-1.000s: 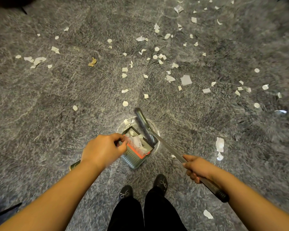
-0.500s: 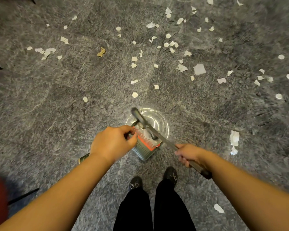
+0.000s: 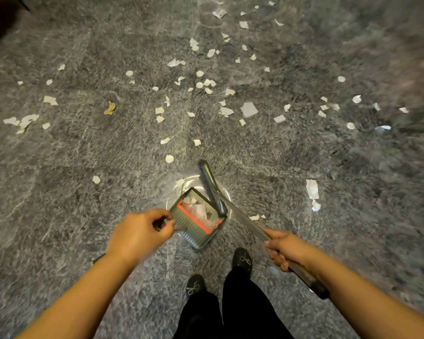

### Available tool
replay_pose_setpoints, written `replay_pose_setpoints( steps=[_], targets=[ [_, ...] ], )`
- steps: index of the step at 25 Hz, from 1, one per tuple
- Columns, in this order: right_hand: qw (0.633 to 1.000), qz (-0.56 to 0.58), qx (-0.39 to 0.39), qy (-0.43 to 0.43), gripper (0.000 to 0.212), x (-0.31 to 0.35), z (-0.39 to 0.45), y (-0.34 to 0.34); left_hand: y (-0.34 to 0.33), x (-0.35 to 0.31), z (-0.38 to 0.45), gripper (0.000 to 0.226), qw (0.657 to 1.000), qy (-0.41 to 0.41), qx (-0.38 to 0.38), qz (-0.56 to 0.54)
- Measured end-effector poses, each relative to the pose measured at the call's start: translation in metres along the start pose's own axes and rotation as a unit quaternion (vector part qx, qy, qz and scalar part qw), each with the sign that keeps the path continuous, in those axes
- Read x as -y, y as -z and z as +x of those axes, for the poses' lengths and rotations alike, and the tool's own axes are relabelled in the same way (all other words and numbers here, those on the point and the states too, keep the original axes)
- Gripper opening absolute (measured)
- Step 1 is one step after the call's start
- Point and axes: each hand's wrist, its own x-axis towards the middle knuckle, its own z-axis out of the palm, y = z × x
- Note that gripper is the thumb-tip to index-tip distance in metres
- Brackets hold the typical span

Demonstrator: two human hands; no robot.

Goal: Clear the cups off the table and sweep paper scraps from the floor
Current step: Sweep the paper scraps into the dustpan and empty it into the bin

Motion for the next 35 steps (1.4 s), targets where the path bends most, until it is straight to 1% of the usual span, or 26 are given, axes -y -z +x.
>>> replay_pose_setpoints(
  steps=[3, 5, 9, 15, 21, 24, 28, 31, 35],
  targets=[
    [0.998, 0.041, -0.036, 0.013, 0.046, -0.022, -0.018, 0.012, -0.003, -0.014, -0.002, 0.02, 0.995, -0.073, 0.044, 0.053],
    [0.995, 0.076, -0.069, 0.015, 0.053, -0.041, -0.03, 0.019, -0.006, -0.029, 0.004, 0.02, 0.988, -0.112, 0.074, 0.079],
    [0.986, 0.13, -0.104, 0.015, 0.053, -0.072, -0.05, 0.036, -0.016, -0.061, 0.02, 0.019, 0.975, -0.166, 0.089, 0.114],
    [0.968, 0.193, -0.162, 0.02, 0.046, -0.102, -0.049, 0.076, -0.044, -0.108, 0.037, 0.021, 0.963, -0.201, 0.111, 0.142],
    [0.97, 0.156, -0.188, 0.004, 0.041, -0.096, -0.011, 0.11, -0.057, -0.132, 0.043, 0.026, 0.957, -0.212, 0.114, 0.163],
    [0.978, 0.118, -0.174, -0.009, 0.039, -0.092, 0.016, 0.111, -0.062, -0.134, 0.043, 0.027, 0.957, -0.209, 0.105, 0.17],
    [0.99, 0.079, -0.114, -0.026, 0.038, -0.092, 0.034, 0.085, -0.067, -0.128, 0.04, 0.024, 0.967, -0.178, 0.105, 0.146],
    [0.994, 0.089, -0.052, -0.035, 0.044, -0.091, 0.033, 0.067, -0.071, -0.124, 0.032, 0.024, 0.97, -0.172, 0.104, 0.137],
    [0.996, 0.073, -0.02, -0.049, 0.056, -0.086, 0.02, 0.06, -0.073, -0.123, 0.029, 0.024, 0.97, -0.173, 0.105, 0.133]
  ],
)
